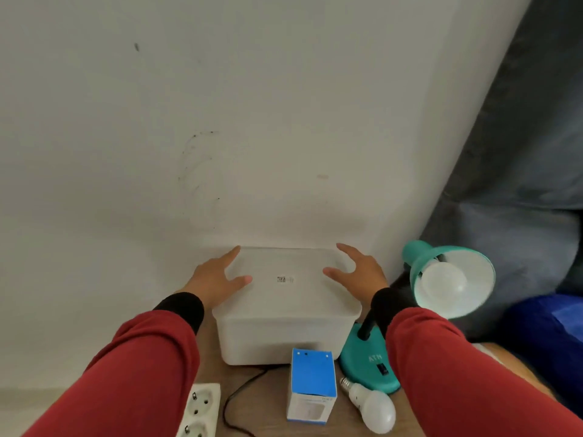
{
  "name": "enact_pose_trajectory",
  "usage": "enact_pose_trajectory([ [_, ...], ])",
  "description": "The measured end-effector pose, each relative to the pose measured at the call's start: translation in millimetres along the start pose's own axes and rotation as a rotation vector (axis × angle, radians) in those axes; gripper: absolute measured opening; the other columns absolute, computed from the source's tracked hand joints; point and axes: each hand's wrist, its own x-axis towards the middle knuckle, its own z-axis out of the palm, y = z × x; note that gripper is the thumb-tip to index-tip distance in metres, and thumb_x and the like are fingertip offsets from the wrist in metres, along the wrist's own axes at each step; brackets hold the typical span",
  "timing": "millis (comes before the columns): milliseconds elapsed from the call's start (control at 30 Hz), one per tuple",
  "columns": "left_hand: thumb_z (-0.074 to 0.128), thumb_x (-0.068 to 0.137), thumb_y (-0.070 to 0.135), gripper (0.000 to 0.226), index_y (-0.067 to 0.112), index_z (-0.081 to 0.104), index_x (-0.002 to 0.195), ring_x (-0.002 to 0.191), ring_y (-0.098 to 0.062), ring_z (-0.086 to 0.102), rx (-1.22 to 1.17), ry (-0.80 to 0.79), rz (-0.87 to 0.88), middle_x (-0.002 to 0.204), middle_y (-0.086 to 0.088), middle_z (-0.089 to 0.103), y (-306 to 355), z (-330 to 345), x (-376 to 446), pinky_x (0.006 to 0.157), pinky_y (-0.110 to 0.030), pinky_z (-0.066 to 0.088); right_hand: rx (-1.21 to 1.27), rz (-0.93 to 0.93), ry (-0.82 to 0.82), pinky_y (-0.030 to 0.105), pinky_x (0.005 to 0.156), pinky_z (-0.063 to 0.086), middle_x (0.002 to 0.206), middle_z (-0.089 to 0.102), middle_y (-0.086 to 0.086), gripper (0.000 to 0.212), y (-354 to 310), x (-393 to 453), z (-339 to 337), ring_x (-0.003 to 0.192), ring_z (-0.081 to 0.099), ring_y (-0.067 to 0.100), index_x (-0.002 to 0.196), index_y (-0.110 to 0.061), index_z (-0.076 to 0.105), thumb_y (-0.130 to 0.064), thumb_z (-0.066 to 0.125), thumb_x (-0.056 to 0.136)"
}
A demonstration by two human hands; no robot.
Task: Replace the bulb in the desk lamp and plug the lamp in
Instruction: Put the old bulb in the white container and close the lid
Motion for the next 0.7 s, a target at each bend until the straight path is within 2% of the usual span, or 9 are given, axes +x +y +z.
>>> enact_pose_trajectory([
  [100,0.055,0.086,0.052,0.078,0.037,0.011,0.150,0.142,-0.024,0.028,-0.154,0.011,0.010,0.156,0.000,0.025,-9,16,7,0.116,-0.033,0.024,0.051,0.077,-0.013,0.038,0.111,0.035,0.143,0.043,0.011,0.074,16,8,10,0.132,0.041,0.027,0.142,-0.036,0.037,-0.046,0.071,0.077],
  [200,0.056,0.086,0.052,0.079,0.036,0.012,0.150,0.144,-0.020,0.025,-0.269,0.013,0.008,0.157,0.005,0.022,-17,25,11,0.116,-0.031,0.022,0.046,0.114,-0.031,0.031,0.108,0.035,0.142,0.044,0.010,0.077,25,14,15,0.130,0.045,0.026,0.144,-0.028,0.037,-0.046,0.071,0.078],
  [367,0.059,0.083,0.053,0.081,0.032,0.018,0.149,0.141,-0.020,0.030,-0.323,0.030,-0.001,0.155,0.003,0.027,-22,28,14,0.115,-0.033,0.026,0.039,0.101,-0.010,0.033,0.109,0.036,0.145,0.041,0.009,0.080,29,18,21,0.130,0.045,0.026,0.145,-0.019,0.037,-0.047,0.070,0.078],
  [700,0.070,0.079,0.041,0.085,0.031,0.022,0.149,0.142,-0.018,0.029,-0.426,0.120,0.033,0.156,0.004,0.026,-14,12,12,0.117,-0.034,0.025,0.135,0.057,0.066,0.034,0.112,0.035,0.142,0.041,0.011,0.083,14,17,13,0.130,0.043,0.027,0.146,-0.020,0.032,-0.041,0.073,0.077],
])
